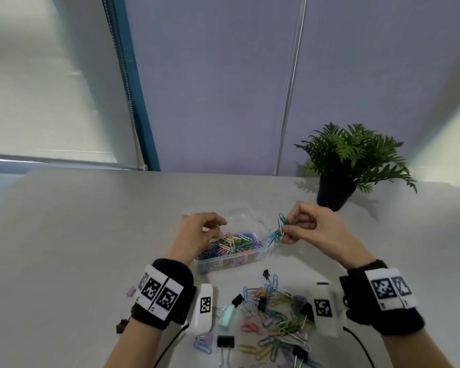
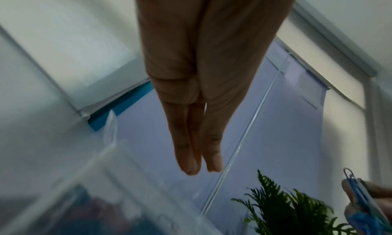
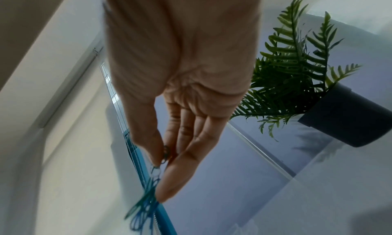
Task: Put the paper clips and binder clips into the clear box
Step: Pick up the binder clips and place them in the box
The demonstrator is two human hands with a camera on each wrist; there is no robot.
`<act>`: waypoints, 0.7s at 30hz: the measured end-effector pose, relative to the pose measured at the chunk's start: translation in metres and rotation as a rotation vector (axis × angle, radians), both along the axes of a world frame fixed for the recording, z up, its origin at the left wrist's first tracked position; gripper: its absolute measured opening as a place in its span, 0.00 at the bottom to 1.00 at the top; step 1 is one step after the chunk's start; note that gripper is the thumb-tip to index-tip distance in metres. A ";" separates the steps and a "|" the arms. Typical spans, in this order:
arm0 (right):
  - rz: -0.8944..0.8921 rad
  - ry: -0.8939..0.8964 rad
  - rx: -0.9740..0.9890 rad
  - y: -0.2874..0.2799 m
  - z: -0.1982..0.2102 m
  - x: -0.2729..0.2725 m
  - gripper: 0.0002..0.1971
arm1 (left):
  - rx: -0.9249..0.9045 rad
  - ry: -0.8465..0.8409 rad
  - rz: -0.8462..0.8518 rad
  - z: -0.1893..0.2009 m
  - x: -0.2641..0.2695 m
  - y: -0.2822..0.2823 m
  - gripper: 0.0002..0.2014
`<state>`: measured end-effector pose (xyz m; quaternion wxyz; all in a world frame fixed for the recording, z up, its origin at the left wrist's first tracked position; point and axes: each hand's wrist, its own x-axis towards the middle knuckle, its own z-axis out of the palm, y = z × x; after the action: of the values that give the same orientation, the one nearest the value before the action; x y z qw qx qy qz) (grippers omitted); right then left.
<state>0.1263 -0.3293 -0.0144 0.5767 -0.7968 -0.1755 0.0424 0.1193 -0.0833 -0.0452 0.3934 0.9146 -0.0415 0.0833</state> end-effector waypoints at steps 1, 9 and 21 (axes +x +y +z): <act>-0.014 0.000 0.005 0.000 0.001 0.002 0.09 | 0.024 -0.022 0.040 0.002 0.000 0.004 0.10; -0.012 -0.098 -0.194 0.035 0.001 0.020 0.12 | 0.153 0.193 0.142 -0.001 -0.003 0.028 0.14; 0.196 -0.226 -0.754 0.082 0.004 0.039 0.08 | -0.059 0.264 0.095 -0.010 0.001 0.023 0.41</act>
<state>0.1653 -0.2477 -0.0107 0.2143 -0.9316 -0.2851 0.0704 0.1206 -0.0607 -0.0548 0.4177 0.9066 0.0565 -0.0183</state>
